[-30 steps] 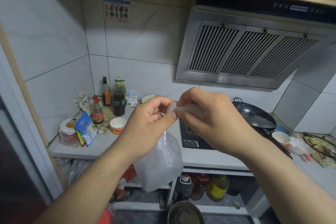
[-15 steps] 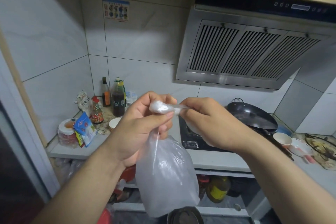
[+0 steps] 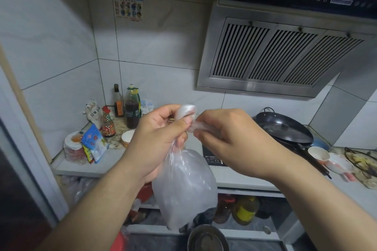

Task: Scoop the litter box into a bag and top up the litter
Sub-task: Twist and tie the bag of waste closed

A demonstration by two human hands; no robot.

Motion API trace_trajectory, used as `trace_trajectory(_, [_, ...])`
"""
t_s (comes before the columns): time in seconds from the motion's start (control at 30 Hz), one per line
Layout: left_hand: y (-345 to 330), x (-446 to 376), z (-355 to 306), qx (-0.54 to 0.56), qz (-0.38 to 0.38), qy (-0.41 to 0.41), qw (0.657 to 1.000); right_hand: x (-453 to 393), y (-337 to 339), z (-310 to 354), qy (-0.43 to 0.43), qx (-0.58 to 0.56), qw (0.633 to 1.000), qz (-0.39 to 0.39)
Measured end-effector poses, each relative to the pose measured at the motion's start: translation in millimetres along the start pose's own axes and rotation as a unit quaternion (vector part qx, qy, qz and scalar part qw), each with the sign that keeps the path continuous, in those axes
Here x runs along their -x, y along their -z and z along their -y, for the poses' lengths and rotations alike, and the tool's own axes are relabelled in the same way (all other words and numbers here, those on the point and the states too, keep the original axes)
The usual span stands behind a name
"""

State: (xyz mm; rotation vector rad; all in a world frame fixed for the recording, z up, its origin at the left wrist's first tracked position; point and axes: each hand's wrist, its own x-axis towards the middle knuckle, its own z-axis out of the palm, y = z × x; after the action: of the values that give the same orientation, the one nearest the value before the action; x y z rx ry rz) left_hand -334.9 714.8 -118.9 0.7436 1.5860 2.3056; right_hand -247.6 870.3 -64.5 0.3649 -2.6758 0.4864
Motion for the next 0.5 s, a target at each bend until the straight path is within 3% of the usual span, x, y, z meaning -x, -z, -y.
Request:
trace_trajectory(0.3, [1,-2,-8,-0.059,0.084,-0.037,0.994,-3,-6,-18,0.063,0.04,0.989,-0.13])
trace_trajectory(0.4, [2,-1,-10,-0.1,0.097,-0.028,0.99,-2,-6,-17,0.022,0.032,0.983,-0.181])
trace_trajectory(0.5, [2,-1,-10,-0.138,0.1,-0.03,0.985,-3,1,-18,-0.012,-0.037,0.992,-0.118])
